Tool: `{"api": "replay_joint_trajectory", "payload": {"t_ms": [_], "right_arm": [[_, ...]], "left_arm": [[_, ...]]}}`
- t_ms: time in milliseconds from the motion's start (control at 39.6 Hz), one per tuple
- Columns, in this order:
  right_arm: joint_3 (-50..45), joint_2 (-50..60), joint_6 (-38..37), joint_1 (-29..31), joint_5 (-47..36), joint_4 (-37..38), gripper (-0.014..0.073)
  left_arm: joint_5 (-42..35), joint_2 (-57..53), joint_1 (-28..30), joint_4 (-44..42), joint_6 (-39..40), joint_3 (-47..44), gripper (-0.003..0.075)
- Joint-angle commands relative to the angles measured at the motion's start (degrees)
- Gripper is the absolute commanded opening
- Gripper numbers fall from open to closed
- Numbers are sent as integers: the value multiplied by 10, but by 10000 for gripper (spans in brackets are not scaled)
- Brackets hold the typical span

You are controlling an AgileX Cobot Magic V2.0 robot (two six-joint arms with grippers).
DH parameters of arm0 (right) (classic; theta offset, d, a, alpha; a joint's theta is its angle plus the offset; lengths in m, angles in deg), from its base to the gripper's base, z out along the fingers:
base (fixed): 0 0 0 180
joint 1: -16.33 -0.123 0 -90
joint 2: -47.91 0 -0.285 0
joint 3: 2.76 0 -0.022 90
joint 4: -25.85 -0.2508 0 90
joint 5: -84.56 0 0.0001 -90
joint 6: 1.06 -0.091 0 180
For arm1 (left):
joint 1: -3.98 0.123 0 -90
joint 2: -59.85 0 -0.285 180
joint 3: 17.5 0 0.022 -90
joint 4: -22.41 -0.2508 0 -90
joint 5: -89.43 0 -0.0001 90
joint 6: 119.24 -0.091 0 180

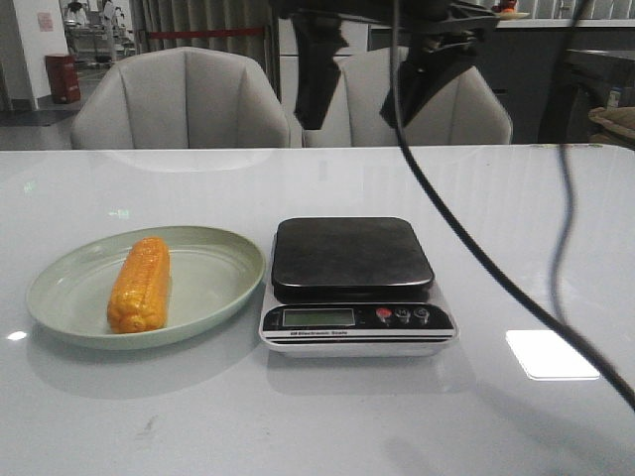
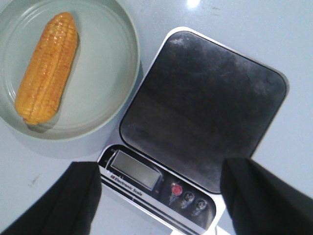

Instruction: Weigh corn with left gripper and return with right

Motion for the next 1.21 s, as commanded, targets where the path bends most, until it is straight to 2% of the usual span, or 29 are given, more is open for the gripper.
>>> {"api": "replay_joint_trajectory", "payload": {"t_ms": [0,379,656,884,1060,1187], "right_arm": [[-50,88,34,4,-74,-1,596],[-320,357,34,1,-269,-10,596],[-478,540,34,1,-384,-10,596],[-630,724,50,-20,-531,-9,596],[-700,825,50,-21,-523,-9,596],[-722,862,50,-21,-482,-9,596]], "left_arm": [[-45,1,0,-1,0,13,125],[-45,1,0,-1,0,13,125],[-45,1,0,-1,0,13,125],[-45,1,0,-1,0,13,125],[-45,1,0,-1,0,13,125],[-45,1,0,-1,0,13,125]]}}
